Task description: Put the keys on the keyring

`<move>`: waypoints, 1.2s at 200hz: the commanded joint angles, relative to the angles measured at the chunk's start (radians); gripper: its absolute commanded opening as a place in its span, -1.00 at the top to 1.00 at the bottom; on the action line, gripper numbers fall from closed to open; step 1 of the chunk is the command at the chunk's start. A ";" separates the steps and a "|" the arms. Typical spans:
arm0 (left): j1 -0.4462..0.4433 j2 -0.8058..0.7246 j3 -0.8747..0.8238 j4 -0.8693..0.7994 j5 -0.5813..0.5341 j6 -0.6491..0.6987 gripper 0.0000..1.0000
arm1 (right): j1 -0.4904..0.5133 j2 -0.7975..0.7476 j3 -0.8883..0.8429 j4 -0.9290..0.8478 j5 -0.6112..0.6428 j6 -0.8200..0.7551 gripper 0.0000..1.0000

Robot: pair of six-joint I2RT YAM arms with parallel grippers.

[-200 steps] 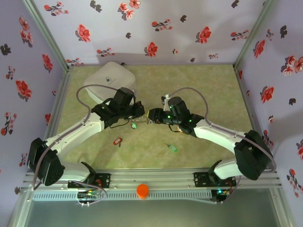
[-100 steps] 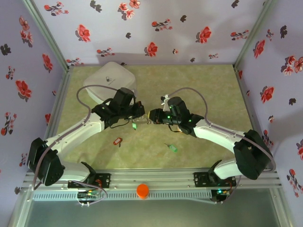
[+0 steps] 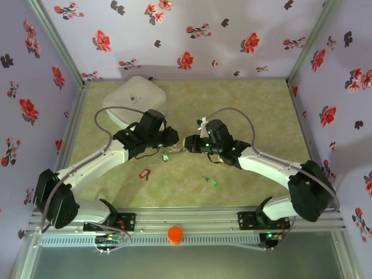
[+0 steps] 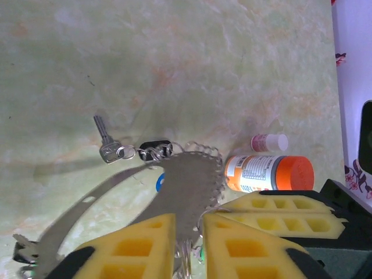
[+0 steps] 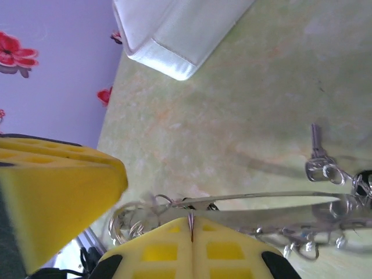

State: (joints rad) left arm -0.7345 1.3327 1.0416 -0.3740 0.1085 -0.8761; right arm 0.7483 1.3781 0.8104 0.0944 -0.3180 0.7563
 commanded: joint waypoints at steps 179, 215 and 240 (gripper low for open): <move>0.130 -0.320 -0.197 0.185 0.024 1.117 -0.17 | 0.028 -0.148 0.086 -0.143 -0.182 -1.053 1.00; 0.130 -0.283 -0.300 0.334 0.279 1.264 0.25 | 0.029 -0.145 0.043 -0.125 -0.226 -1.131 1.00; 0.131 -0.241 -0.315 0.340 0.386 1.343 0.33 | 0.028 -0.136 0.038 -0.125 -0.229 -1.164 1.00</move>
State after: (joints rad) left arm -0.6083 1.0634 0.7406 -0.1207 0.3058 0.3080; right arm 0.7708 1.2430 0.8528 -0.0910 -0.5018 -0.3260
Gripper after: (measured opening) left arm 0.352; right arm 0.050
